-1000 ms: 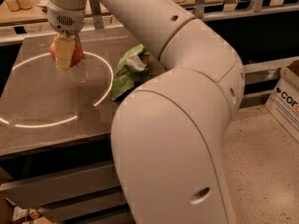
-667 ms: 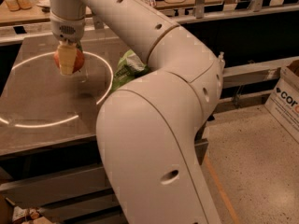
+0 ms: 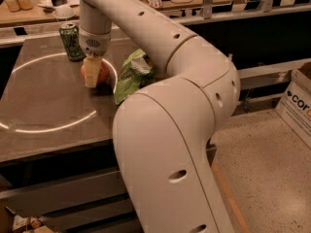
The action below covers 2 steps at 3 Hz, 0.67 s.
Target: Move apple near green rice chip bag
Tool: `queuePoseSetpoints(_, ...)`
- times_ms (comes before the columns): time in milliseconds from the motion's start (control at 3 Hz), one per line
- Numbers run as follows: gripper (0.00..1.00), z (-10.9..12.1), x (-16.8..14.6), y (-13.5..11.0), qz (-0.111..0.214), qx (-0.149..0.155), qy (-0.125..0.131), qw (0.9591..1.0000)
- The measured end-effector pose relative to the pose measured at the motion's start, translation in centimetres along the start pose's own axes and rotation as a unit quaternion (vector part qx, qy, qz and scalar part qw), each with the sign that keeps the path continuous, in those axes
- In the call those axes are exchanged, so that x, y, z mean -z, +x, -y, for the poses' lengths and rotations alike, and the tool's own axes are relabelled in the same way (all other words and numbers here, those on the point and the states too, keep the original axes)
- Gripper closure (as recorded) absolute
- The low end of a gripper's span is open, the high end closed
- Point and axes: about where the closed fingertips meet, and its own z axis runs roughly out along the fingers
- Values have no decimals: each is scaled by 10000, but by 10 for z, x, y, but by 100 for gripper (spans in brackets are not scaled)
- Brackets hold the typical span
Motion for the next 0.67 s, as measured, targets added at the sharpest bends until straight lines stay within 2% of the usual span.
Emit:
queuePoseSetpoints(333, 35, -6, 14, 39, -235, -476, 83, 9986)
queuePoseSetpoints(667, 12, -10, 22, 52, -355, -630, 131, 9973)
